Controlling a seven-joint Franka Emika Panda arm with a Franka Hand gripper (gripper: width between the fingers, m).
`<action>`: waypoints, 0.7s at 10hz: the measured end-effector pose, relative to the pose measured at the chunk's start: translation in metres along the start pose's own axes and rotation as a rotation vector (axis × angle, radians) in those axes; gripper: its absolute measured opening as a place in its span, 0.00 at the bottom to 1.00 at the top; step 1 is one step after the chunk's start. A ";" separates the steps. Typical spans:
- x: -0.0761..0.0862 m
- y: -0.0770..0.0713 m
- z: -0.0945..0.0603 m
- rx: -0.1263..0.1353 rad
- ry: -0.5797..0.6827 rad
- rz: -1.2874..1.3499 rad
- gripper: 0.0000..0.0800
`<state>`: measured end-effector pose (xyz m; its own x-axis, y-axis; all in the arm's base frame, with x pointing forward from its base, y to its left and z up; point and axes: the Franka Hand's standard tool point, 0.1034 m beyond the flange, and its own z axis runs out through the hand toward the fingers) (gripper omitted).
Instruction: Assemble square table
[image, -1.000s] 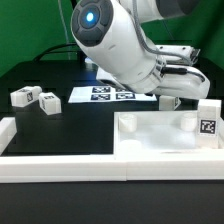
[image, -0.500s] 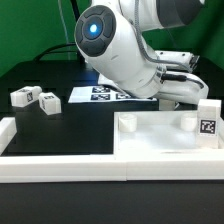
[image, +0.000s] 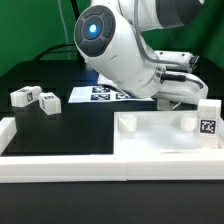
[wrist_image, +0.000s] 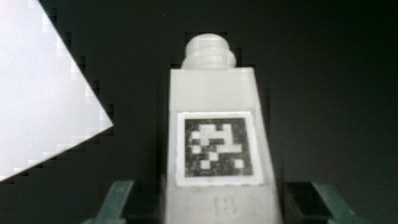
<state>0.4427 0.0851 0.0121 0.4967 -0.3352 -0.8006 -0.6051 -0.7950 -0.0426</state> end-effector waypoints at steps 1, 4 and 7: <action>0.000 0.000 0.000 0.000 0.000 0.000 0.36; 0.000 0.000 0.000 0.000 0.000 0.000 0.36; -0.008 0.004 -0.045 -0.049 0.006 -0.037 0.36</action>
Offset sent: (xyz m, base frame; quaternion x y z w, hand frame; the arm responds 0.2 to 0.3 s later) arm 0.0000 0.0000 0.0000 0.0000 0.0000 0.0000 1.0000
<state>0.4643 0.0617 0.0452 0.5221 -0.3082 -0.7953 -0.5550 -0.8308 -0.0424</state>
